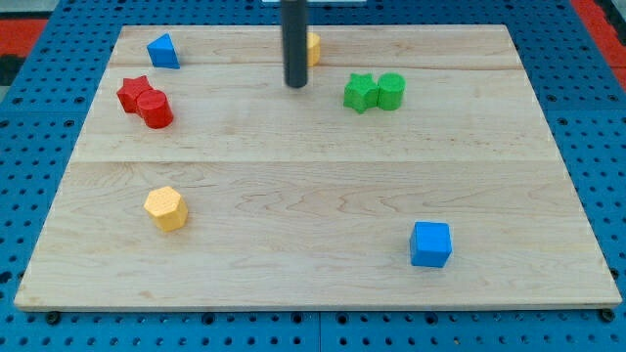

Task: Move the red star parallel right to the yellow heart

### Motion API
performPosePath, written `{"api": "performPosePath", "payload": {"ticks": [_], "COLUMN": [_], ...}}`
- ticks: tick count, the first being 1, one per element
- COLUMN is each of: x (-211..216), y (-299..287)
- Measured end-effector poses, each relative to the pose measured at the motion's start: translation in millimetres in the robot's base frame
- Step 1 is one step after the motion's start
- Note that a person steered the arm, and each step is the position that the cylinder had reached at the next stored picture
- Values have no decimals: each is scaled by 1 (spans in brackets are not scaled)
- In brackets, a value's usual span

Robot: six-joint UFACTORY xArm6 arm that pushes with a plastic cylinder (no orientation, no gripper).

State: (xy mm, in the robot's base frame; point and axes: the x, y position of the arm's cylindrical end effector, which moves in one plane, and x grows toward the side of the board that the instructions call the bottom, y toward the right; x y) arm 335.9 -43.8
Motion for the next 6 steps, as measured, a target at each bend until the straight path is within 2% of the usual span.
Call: {"api": "performPosePath", "payload": {"ticks": [1,2,3,4,6], "x": [50,68,79,79,22], "y": [-90,-225,-260,-261,-260]}}
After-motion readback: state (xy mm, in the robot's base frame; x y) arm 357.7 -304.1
